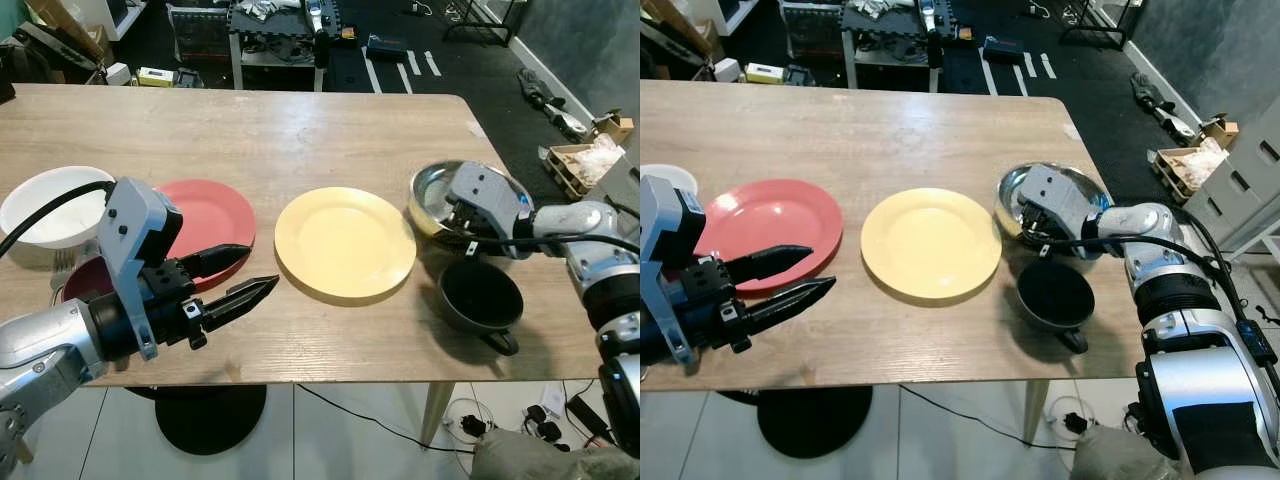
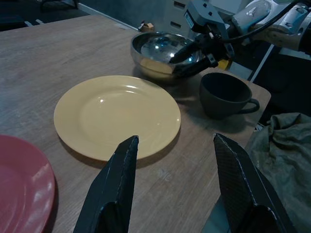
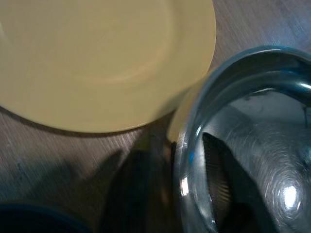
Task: Setting the table
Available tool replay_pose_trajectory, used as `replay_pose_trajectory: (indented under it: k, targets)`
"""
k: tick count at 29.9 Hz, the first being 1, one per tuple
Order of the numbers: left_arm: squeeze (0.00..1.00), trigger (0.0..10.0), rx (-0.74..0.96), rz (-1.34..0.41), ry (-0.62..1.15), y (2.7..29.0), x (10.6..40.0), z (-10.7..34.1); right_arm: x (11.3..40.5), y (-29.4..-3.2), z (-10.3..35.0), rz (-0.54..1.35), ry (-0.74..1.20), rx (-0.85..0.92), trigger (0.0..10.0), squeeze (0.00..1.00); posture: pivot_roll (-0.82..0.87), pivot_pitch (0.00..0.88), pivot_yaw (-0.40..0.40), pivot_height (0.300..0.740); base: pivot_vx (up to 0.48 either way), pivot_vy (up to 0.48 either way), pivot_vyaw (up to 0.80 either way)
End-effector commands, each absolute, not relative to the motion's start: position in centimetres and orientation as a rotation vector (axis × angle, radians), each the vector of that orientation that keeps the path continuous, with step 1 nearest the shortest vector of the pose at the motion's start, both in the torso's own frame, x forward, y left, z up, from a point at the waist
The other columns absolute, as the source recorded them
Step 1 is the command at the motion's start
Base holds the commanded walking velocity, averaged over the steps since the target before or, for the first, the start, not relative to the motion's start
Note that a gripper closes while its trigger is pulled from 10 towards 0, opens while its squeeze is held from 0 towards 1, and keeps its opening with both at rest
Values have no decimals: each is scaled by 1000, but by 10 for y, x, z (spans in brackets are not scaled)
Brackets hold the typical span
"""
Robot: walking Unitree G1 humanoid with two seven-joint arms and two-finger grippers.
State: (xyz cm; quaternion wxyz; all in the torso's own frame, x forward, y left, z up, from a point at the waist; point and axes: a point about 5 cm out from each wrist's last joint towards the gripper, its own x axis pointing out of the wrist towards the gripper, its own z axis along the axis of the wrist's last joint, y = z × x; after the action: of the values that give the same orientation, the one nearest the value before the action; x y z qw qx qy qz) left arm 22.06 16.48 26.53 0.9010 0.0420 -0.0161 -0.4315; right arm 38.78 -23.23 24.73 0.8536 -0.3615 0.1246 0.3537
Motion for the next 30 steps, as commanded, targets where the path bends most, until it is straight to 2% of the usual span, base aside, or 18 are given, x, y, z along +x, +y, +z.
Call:
replay_pose_trajectory:
  k: [1, 6, 8, 9, 17, 29, 30]
  targets:
    - [0, 10000, 90, -906, -28, 164, 219, 265, 387, -237, 248, 727, 273, -761, 10000, 1000, 35, 140, 45, 740, 0, 0, 0]
    - [0, 10000, 90, -907, -28, 164, 219, 265, 387, -237, 250, 717, 263, -764, 10000, 1000, 33, 139, 46, 740, 0, 0, 0]
    - [0, 10000, 88, -908, -28, 164, 219, 265, 388, -239, 254, 700, 247, -766, 10000, 969, 32, 138, 47, 740, 0, 0, 0]
    - [0, 10000, 87, -909, -28, 164, 219, 265, 388, -239, 257, 694, 237, -762, 10000, 0, 31, 136, 49, 740, 0, 0, 0]
    - [0, 10000, 85, -914, -29, 164, 222, 265, 384, -240, 275, 732, 181, -673, 10000, 0, 22, 127, 62, 740, 0, 0, 0]
    - [0, 10000, 86, -931, -65, 163, 228, 275, 366, -257, 331, 650, -92, -312, 10000, 0, 14, 103, 87, 740, 0, 0, 0]
    - [0, 10000, 91, -915, -87, 162, 233, 278, 358, -267, 339, 541, -209, -204, 10000, 0, 16, 87, 97, 740, 0, 0, 0]
